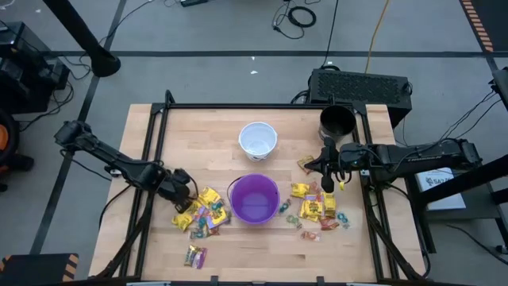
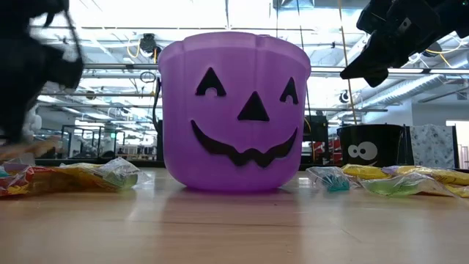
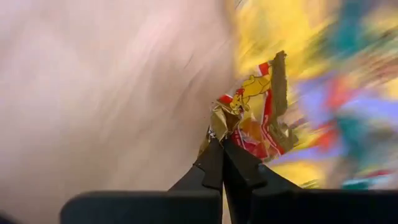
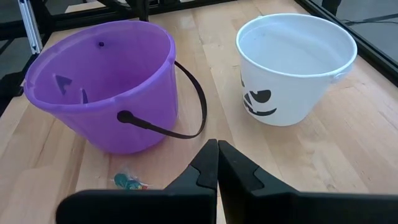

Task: Sort candy by brand, put in halloween buckets
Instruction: Put the gold candy into the black bucket

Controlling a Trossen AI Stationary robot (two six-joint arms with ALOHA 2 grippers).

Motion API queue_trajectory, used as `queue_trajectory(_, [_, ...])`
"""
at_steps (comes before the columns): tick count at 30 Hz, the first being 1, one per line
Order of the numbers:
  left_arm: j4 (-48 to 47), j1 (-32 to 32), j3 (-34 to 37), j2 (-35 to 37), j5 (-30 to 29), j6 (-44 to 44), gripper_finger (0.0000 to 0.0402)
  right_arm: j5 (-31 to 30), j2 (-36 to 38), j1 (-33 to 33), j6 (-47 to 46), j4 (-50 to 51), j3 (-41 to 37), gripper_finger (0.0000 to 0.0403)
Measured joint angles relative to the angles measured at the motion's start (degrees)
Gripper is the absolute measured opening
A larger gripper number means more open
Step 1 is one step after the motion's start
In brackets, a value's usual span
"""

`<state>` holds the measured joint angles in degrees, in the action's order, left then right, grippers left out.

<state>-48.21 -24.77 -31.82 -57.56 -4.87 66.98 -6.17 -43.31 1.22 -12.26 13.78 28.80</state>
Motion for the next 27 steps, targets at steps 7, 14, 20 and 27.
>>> queue_trajectory(7, [-0.8, 0.6, -14.9, 3.9, -24.7, -17.7, 0.0002, -2.4, 0.0, 0.0, 0.7, 0.0, 0.0, 0.0])
queue_trajectory(14, [22.2, 2.9, -23.5, 5.5, -44.7, -52.3, 0.0001, -6.3, 0.0, 0.0, -1.9, -0.4, 0.0, 0.0])
queue_trajectory(20, [51.7, 8.2, -22.3, 5.5, -46.6, -77.0, 0.0001, -6.3, -0.5, 0.0, -3.2, -3.4, 0.0, 0.0])
queue_trajectory(27, [55.2, 14.5, -22.2, 5.5, -37.8, -77.0, 0.0, -6.1, -3.0, 0.0, -3.6, -4.5, 0.0, 0.0])
